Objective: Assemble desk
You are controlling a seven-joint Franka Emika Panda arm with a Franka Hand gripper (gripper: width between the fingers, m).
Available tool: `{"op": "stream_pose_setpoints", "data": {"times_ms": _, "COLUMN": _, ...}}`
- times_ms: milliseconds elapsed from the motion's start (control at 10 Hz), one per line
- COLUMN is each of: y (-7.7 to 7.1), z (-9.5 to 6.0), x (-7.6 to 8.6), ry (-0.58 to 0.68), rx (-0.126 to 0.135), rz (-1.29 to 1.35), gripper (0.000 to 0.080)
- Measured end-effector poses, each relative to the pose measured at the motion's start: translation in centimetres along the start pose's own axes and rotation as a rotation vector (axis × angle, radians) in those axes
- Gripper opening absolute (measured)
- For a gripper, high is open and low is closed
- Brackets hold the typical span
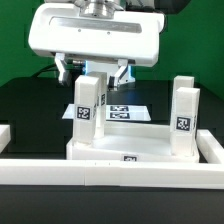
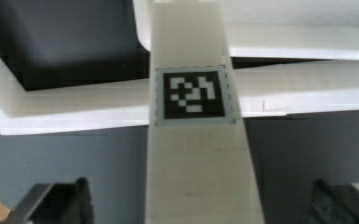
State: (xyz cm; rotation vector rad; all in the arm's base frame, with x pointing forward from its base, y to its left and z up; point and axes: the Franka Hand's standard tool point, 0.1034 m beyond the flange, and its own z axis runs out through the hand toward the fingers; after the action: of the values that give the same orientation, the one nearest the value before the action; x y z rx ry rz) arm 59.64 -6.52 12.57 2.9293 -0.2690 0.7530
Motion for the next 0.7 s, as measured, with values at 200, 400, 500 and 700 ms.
{"op": "stream_pose_setpoints", "data": {"times_ms": 200, "y": 0.0, "z": 0.0, "x": 0.0, "ry": 0.0, "rx": 0.0, "rz": 0.0, "gripper": 0.0641}}
{"op": "stream_pose_setpoints", "data": {"times_ms": 400, "y": 0.0, "z": 0.0, "x": 0.0, "ry": 0.0, "rx": 0.0, "rz": 0.0, "gripper": 0.0648}}
{"op": "stream_pose_setpoints", "data": {"times_ms": 500, "y": 0.2, "z": 0.0, "x": -0.1, "ry": -0.025, "rx": 0.01, "rz": -0.013, "gripper": 0.0649}}
{"op": "stream_pose_setpoints", "data": {"times_ms": 700, "y": 1.6, "z": -2.2, "x": 1.0, "ry": -0.139, "rx": 0.1, "rz": -0.007, "gripper": 0.0649}}
